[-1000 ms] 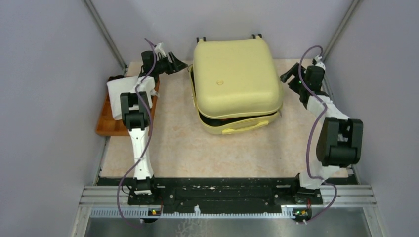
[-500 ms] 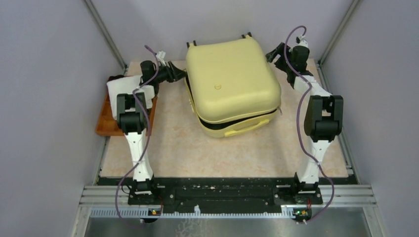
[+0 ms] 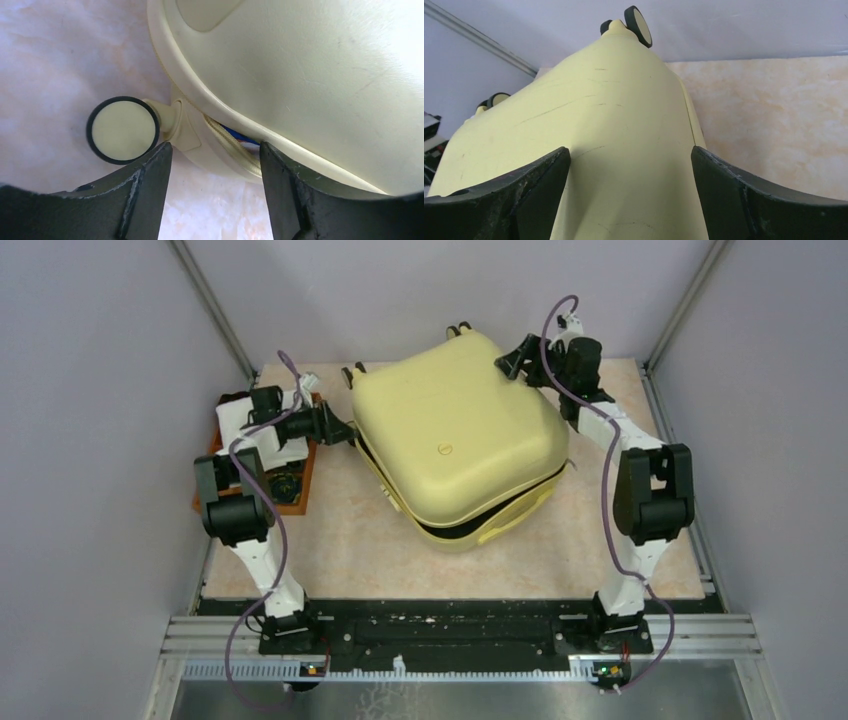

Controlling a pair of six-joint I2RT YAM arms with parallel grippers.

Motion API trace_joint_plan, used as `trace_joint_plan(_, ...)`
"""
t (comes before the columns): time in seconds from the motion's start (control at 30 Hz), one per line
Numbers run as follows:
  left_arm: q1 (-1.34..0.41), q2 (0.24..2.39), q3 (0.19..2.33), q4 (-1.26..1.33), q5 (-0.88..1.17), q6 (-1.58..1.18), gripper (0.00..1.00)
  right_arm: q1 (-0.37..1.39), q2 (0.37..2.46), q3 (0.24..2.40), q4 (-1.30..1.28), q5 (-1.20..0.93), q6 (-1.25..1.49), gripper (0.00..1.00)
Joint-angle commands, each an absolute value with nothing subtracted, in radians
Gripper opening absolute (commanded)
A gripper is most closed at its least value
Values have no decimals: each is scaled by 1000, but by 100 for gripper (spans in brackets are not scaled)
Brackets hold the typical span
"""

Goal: Pack the luggage
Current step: Zip the luggage at the center of the board.

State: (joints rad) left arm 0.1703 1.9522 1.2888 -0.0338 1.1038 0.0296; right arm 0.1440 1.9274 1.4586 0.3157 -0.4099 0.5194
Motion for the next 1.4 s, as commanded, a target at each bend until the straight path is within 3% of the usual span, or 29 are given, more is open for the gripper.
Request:
trace_joint_plan(0.0,257,1911,1406,-146,1215,169,73,186,1825,1419,65,-391,370,95)
trace_joint_plan(0.2,250,1945,1537,43,1022,297,86,184,1662,1388,-30,-265,238,99)
trace_joint_plan(0.5,117,1955,1509,110,860,944,98,216,1390,1144,-43,-296,190,99)
trace_joint_plan(0.97,57,2025,1425,290,906,1592,98,255,1187,1033,-176,-329,123,99)
trace_joint_plan(1.1,44,2046,1474,394,904,1465,84,307,1147,969,-196,-281,24,99)
trace_joint_plan(1.27,33,2032,1539,408,899,1220,51,392,1103,908,-208,-183,-83,99)
trace_joint_plan(1.37,32,2018,1564,375,901,1103,38,443,1059,865,-191,-127,-128,99)
